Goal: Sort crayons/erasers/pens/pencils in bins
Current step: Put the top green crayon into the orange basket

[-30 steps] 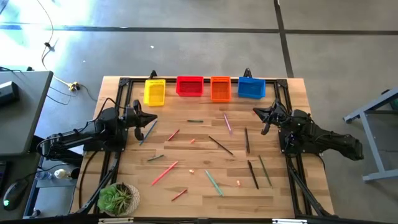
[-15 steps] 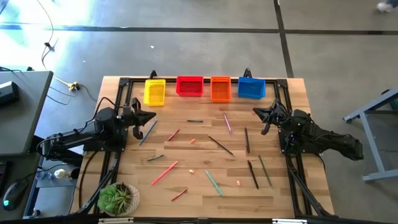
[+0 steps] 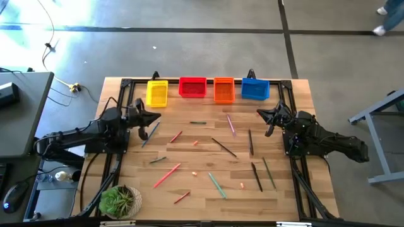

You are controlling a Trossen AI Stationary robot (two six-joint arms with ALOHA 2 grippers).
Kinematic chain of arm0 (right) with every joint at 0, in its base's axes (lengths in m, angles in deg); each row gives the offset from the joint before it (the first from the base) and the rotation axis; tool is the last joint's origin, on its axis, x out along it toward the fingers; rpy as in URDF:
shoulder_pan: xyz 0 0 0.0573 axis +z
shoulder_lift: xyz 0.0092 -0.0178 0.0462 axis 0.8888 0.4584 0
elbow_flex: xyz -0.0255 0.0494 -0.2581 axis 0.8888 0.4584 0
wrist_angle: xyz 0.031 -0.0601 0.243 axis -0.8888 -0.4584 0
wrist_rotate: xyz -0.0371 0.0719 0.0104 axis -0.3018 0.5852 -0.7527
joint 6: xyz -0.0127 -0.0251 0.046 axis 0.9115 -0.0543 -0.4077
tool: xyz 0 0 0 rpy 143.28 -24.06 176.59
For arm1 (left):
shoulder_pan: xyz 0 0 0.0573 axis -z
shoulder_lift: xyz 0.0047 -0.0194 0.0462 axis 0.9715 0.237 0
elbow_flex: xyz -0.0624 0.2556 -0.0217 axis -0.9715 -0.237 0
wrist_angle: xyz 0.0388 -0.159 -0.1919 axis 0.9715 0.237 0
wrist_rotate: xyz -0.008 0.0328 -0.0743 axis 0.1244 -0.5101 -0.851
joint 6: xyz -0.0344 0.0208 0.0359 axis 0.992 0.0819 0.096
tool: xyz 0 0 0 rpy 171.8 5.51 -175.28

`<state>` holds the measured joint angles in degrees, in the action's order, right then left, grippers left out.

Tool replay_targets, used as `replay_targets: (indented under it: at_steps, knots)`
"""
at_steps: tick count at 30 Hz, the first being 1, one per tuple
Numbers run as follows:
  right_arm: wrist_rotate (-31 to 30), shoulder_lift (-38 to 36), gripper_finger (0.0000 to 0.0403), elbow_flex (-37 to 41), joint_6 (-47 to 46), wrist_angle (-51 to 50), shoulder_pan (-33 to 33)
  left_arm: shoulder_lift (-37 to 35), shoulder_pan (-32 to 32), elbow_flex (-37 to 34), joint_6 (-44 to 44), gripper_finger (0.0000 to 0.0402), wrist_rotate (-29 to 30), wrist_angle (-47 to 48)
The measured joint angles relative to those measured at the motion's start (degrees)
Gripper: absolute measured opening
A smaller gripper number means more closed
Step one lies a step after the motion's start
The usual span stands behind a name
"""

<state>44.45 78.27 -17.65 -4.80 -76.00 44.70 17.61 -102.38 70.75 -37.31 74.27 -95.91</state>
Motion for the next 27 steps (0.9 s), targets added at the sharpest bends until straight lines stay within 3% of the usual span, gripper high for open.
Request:
replay_targets:
  at_steps: [10,19,27]
  knots:
    - [-0.02,-0.01,0.0,0.01,-0.02,0.01,0.02,21.39,0.0,10.18,-0.88,0.0,1.93,1.13]
    - [-0.02,0.0,0.0,0.02,0.0,0.0,0.0,37.54,0.0,23.79,-1.77,0.0,2.86,12.54]
    - [0.0,0.0,0.0,0.02,-0.02,0.02,0.0,50.11,0.0,30.44,-6.75,0.0,1.06,15.81]
